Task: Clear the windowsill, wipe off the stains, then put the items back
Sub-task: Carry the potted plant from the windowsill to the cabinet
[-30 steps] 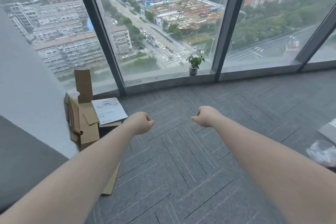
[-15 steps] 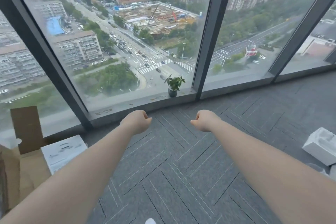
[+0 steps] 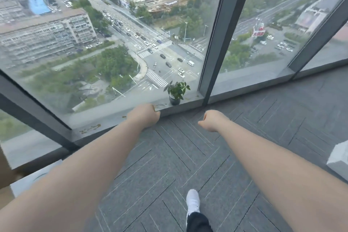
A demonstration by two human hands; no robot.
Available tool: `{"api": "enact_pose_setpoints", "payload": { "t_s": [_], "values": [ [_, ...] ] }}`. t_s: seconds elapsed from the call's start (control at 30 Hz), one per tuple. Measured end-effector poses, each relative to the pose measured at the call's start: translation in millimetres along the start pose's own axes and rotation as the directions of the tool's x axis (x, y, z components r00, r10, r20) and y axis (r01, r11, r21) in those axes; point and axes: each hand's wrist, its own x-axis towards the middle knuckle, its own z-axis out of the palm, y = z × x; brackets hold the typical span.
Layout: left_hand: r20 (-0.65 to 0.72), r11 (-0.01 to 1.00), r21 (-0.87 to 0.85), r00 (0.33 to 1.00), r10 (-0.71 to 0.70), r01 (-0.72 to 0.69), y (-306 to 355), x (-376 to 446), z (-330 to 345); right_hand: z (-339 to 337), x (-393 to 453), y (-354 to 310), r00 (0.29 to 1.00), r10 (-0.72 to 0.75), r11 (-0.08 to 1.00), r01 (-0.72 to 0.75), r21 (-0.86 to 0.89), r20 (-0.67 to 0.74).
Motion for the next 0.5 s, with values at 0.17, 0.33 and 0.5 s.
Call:
{"api": "enact_pose_setpoints", "payload": {
  "t_s": [0.17, 0.33, 0.5],
  "values": [
    [0.015, 0.991, 0.018, 0.991, -0.132, 0.132, 13.7, 93.6, -9.3, -38.3, 116.5, -18.3, 0.993, -0.087, 0.996, 0.088, 0.0, 0.079],
    [0.051, 0.988, -0.017, 0.987, -0.152, 0.153, 35.8, 169.0, -5.0, -70.3, 199.4, -21.8, 0.991, -0.05, 0.998, 0.055, -0.033, 0.123],
    [0.07, 0.985, -0.026, 0.983, -0.17, 0.172, 36.0, 249.9, 8.8, -74.8, 271.9, -26.5, 0.989, -0.036, 0.996, 0.047, -0.072, 0.144]
  ]
}}
